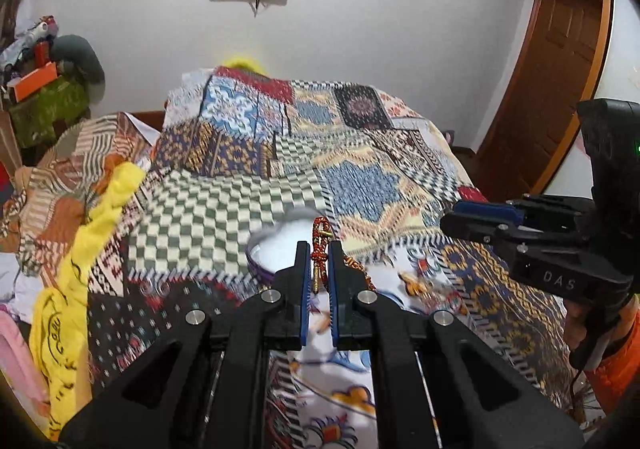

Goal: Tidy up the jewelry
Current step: 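Carry both pieces over the heart tin and open both grippers to drop them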

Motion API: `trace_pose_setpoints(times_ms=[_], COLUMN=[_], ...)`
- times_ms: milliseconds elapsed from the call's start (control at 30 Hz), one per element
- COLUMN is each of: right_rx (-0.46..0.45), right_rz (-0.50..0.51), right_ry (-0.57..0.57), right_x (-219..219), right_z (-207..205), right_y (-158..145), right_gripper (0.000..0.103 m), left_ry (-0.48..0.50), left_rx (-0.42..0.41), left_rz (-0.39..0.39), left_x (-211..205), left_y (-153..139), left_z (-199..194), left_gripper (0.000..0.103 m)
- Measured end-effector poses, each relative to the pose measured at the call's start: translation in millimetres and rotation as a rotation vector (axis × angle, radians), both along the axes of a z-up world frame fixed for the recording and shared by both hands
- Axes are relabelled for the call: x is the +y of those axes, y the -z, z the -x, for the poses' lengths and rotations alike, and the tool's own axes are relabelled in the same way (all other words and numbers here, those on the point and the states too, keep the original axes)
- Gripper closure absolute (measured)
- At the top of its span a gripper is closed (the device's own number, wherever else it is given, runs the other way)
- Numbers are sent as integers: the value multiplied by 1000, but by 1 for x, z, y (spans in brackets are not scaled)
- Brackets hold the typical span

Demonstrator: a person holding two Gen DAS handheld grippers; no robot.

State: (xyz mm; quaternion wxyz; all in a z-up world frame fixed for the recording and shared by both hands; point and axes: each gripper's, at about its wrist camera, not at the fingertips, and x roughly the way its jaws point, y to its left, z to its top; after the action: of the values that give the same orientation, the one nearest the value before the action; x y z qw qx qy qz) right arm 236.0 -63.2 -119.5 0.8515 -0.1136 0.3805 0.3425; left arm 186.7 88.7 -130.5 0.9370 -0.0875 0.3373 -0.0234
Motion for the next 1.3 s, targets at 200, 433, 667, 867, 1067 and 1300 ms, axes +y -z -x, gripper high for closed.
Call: trace_pose_setpoints(times_ms=[200, 433, 667, 867, 1067, 1300], right_rx=[4, 22, 69, 138, 178, 206], right_rz=[5, 43, 88, 105, 124, 144], right_ry=[-10, -27, -52, -77, -105, -127], right_x=[19, 46, 59, 68, 79, 86], right_z=[-16, -35, -52, -64, -67, -69], right_y=[4, 17, 37, 54, 66, 75], right_gripper=[83, 83, 83, 83, 83, 83], left_ry=[-16, -9, 12, 25, 39, 46], left_rx=[-8, 25, 87, 156, 203, 223], left_rz=[-15, -33, -62, -29, -23, -33], left_x=[12, 21, 23, 30, 33, 36], left_y=[0, 14, 38, 62, 79, 82], left_z=[-23, -55, -81, -95, -100, -98], left_gripper=[97, 97, 97, 97, 97, 97])
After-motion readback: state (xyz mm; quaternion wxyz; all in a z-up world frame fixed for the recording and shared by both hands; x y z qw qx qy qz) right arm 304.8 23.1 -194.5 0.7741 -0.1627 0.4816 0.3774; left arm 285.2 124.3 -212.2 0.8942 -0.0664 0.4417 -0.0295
